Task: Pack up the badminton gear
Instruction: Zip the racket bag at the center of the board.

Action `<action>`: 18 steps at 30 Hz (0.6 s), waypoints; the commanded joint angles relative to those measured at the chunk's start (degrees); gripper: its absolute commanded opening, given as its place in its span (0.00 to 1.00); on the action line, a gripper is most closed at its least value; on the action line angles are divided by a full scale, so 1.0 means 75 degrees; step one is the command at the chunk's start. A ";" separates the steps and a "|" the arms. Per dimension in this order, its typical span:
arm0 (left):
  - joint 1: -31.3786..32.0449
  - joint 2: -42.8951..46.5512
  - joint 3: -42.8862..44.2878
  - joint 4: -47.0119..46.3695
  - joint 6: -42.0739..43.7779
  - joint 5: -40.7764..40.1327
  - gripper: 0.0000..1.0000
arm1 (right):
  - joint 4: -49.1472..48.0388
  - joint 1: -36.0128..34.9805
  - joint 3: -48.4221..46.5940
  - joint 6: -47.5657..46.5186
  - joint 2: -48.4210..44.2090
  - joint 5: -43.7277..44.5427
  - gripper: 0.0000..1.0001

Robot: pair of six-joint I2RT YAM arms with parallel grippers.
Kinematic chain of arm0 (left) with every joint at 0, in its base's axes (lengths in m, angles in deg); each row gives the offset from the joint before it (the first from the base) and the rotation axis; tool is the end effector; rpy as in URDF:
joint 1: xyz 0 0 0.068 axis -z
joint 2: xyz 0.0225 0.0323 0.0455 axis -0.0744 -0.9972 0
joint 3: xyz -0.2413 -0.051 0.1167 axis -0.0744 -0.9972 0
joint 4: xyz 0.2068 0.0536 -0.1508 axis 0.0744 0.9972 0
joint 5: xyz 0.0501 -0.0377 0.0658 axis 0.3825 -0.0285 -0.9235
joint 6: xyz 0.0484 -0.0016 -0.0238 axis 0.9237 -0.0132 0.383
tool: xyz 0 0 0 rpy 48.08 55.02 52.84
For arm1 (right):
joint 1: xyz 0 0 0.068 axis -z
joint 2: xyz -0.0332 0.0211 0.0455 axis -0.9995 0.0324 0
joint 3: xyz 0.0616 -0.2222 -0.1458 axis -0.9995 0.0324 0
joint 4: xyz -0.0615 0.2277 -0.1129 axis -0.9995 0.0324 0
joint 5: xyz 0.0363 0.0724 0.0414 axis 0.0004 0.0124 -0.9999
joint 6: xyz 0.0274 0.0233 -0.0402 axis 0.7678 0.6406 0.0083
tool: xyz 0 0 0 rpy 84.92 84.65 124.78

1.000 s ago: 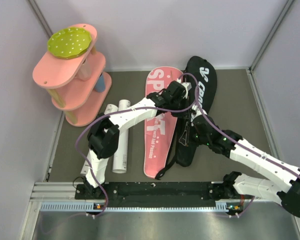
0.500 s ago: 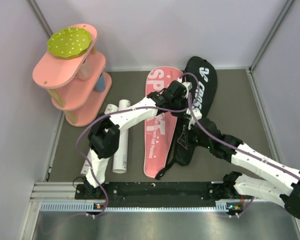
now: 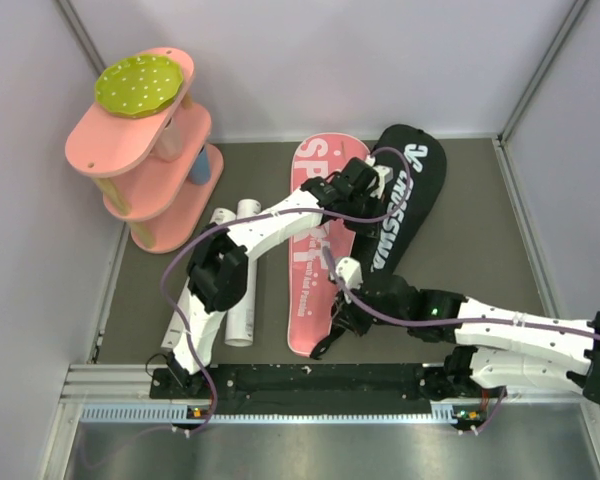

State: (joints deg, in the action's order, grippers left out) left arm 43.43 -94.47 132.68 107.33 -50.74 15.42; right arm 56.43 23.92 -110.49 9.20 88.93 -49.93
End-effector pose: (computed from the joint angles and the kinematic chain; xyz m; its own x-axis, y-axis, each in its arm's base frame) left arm 0.3187 -0.3614 0.2681 -0.7598 0.2929 -0.5804 0.5791 0.7107 -0.3994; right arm 0.0914 0.1915 0.2471 -0.4571 -0.3906 -0.7991 -0.8243 0.5236 0.2156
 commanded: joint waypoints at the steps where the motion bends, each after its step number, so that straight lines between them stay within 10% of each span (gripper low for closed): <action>1: -0.0056 -0.0113 0.0856 -0.0485 0.0413 0.0139 0.00 | -0.0561 -0.0928 -0.0017 0.0219 0.0336 -0.0240 0.00; 7: -0.0091 -0.0218 0.0963 -0.0461 0.0613 0.0267 0.00 | -0.0435 -0.1257 0.0547 0.1097 0.0057 0.0590 0.00; 10: -0.0149 -0.0324 0.0846 -0.0530 0.0379 0.0396 0.02 | 0.0327 -0.1233 0.0044 0.1647 -0.0775 0.2146 0.33; 12: -0.0208 -0.0289 0.0613 -0.0613 0.0098 0.0373 0.30 | 0.1050 -0.1012 -0.0237 0.2207 -0.1359 0.3199 0.41; 18: -0.0255 0.0226 0.0260 -0.0684 -0.0066 0.0374 0.48 | 0.2928 0.1471 -0.0941 0.3195 -0.2217 0.3521 0.45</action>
State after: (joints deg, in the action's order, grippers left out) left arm 41.90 -97.42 136.06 105.74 -50.02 17.47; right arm 68.10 25.23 -113.16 26.44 76.14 -30.74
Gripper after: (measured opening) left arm 0.463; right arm 0.437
